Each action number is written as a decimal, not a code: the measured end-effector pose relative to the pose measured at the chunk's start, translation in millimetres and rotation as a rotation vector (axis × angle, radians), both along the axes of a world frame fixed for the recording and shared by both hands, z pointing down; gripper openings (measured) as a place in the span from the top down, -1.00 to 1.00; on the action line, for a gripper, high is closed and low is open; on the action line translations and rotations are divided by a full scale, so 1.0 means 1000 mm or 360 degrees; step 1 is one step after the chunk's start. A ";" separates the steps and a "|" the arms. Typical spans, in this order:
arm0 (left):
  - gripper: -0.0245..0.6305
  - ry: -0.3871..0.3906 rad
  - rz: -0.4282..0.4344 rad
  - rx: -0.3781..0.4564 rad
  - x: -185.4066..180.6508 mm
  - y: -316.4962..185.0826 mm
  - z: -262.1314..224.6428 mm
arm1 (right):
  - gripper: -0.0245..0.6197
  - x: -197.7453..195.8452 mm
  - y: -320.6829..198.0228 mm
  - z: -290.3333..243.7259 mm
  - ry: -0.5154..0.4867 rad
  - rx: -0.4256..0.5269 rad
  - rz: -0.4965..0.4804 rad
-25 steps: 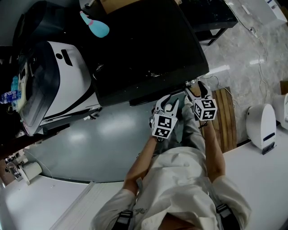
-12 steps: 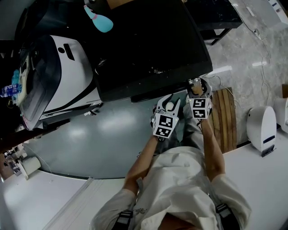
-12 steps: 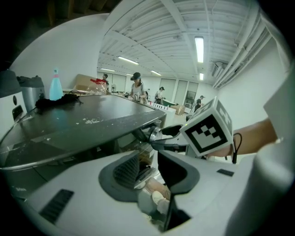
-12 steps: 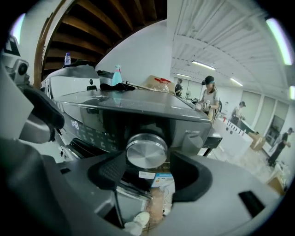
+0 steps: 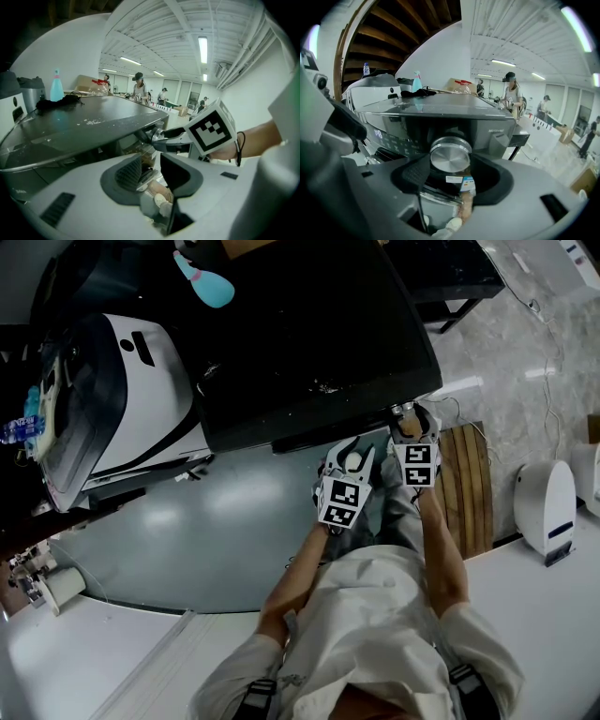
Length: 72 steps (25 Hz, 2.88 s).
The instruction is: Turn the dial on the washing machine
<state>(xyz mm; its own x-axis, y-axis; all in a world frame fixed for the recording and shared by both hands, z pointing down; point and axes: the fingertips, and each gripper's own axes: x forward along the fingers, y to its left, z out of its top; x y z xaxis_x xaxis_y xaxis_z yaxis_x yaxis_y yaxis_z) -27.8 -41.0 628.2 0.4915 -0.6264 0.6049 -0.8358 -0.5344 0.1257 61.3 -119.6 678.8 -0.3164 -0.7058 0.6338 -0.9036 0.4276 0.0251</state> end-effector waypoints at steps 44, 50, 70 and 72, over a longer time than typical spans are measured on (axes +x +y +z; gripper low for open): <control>0.53 0.0030 0.0036 -0.0039 0.011 0.002 0.006 | 0.09 0.006 -0.002 0.004 -0.0781 -0.0206 0.0205; 0.53 0.0034 0.0037 -0.0037 0.012 0.000 0.004 | 0.09 0.006 -0.002 0.004 -0.0871 -0.0232 0.0236; 0.53 0.0029 0.0039 -0.0044 0.011 -0.003 0.005 | 0.09 0.009 -0.004 0.005 -0.1286 -0.0314 0.0391; 0.53 0.0032 0.0040 -0.0045 0.012 -0.003 0.004 | 0.08 0.009 -0.003 0.005 -0.1298 -0.0319 0.0394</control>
